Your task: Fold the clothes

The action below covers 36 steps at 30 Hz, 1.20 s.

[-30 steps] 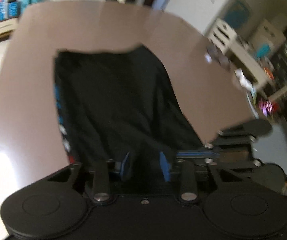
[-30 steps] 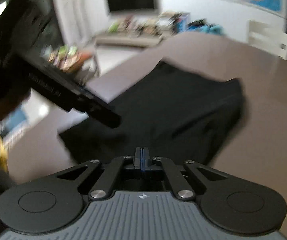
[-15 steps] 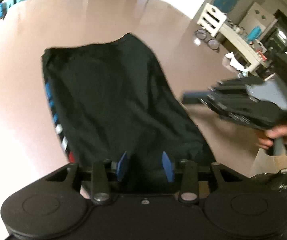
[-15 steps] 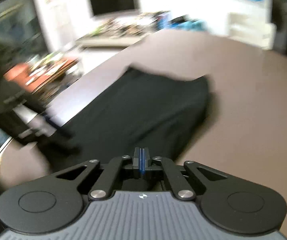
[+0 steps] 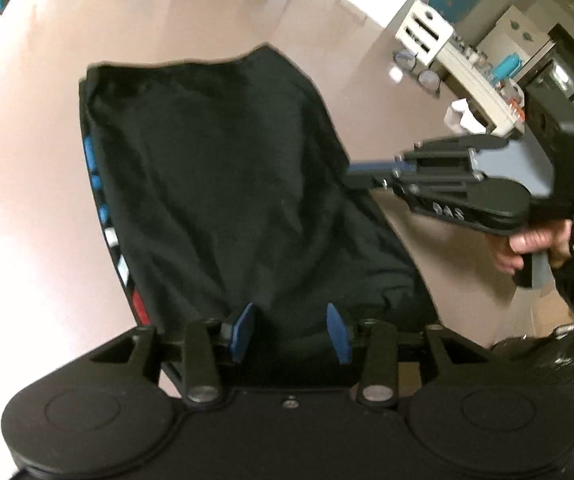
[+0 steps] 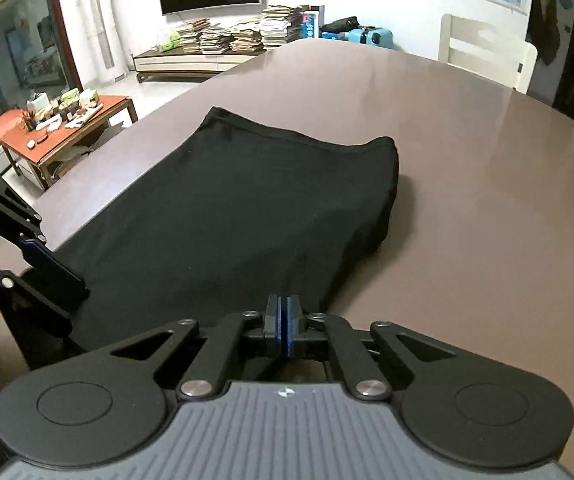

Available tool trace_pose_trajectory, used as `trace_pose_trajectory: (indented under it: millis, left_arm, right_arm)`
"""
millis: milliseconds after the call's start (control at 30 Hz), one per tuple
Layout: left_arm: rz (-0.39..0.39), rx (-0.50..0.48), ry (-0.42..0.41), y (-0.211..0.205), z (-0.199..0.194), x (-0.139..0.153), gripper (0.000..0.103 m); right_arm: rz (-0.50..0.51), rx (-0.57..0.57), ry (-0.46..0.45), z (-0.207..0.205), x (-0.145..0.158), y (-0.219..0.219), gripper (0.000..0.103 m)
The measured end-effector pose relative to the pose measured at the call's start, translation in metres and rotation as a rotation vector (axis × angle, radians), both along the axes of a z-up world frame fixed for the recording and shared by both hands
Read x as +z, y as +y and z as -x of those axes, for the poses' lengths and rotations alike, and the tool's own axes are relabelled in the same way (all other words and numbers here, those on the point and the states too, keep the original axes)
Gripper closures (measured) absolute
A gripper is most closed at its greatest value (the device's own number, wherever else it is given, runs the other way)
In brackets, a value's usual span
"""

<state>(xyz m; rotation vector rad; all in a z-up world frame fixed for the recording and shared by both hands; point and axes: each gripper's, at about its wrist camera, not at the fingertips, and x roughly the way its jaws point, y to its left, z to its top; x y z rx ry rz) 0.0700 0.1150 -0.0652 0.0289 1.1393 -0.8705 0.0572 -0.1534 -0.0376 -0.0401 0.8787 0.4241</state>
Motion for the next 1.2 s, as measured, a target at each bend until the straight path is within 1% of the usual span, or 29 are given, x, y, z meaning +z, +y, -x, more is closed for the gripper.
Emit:
trace_pose_trajectory:
  millis: [33,100,200,300,333,400,467,500,567,600,633,733,833,867,933,1033,1133,1200]
  left_arm:
    - [-0.011,-0.006,0.0,-0.001,0.0,-0.002,0.045]
    - [-0.04,-0.014,0.002,-0.004,0.0,-0.007,0.046]
    - [-0.04,-0.014,0.001,-0.001,0.001,-0.008,0.046]
    - [-0.037,-0.013,0.008,0.005,0.002,-0.008,0.046]
    - [-0.035,-0.012,0.013,0.006,0.002,-0.008,0.046]
    - [-0.039,-0.013,0.011,0.007,0.001,-0.004,0.046]
    - [-0.027,-0.003,-0.016,0.01,-0.001,0.004,0.045]
    - [-0.017,0.017,-0.028,0.009,-0.007,0.007,0.045]
    - [-0.005,0.045,-0.045,0.007,-0.015,0.009,0.045]
    - [-0.006,0.055,-0.059,0.003,-0.02,0.009,0.045]
    - [-0.01,0.067,-0.071,-0.001,-0.025,0.007,0.045]
    - [-0.015,0.081,-0.062,-0.008,-0.033,-0.001,0.045]
    - [-0.037,0.075,-0.071,-0.01,-0.034,-0.008,0.045]
    - [-0.037,0.073,-0.072,-0.011,-0.033,-0.008,0.044]
    - [-0.041,0.074,-0.067,-0.009,-0.034,-0.008,0.044]
    - [-0.046,0.077,-0.057,-0.005,-0.036,-0.005,0.044]
    - [-0.037,0.102,-0.086,-0.004,-0.044,0.003,0.043]
    - [-0.031,0.14,-0.11,-0.008,-0.054,0.006,0.043]
  right_arm:
    - [-0.04,0.035,0.0,0.009,0.004,0.005,0.099]
    - [-0.04,0.115,0.027,0.025,0.0,0.013,0.098]
    - [-0.037,0.236,0.069,0.048,-0.006,0.027,0.098]
    - [-0.044,0.248,0.059,0.063,-0.004,0.013,0.102]
    - [-0.067,0.233,0.076,0.064,-0.001,0.003,0.102]
    - [-0.081,0.224,0.097,0.062,0.002,-0.001,0.101]
    - [-0.115,0.18,0.067,0.054,0.01,-0.004,0.101]
    - [-0.133,0.157,0.051,0.051,0.014,-0.005,0.101]
    - [-0.136,0.033,-0.003,0.033,0.016,-0.012,0.098]
    - [-0.13,0.003,-0.015,0.026,0.014,-0.012,0.094]
    - [-0.124,-0.026,-0.026,0.019,0.012,-0.012,0.094]
    - [-0.092,-0.057,-0.051,0.007,0.01,-0.006,0.094]
    - [-0.078,-0.04,-0.039,0.001,0.003,0.0,0.094]
    - [-0.052,-0.032,-0.026,0.002,-0.001,0.0,0.095]
    - [-0.05,-0.032,-0.04,0.003,-0.005,-0.001,0.099]
    - [-0.034,-0.044,-0.02,-0.001,-0.003,-0.001,0.098]
    - [-0.082,-0.088,-0.042,-0.009,0.004,-0.006,0.098]
    - [-0.083,-0.125,-0.071,-0.017,0.004,-0.004,0.096]
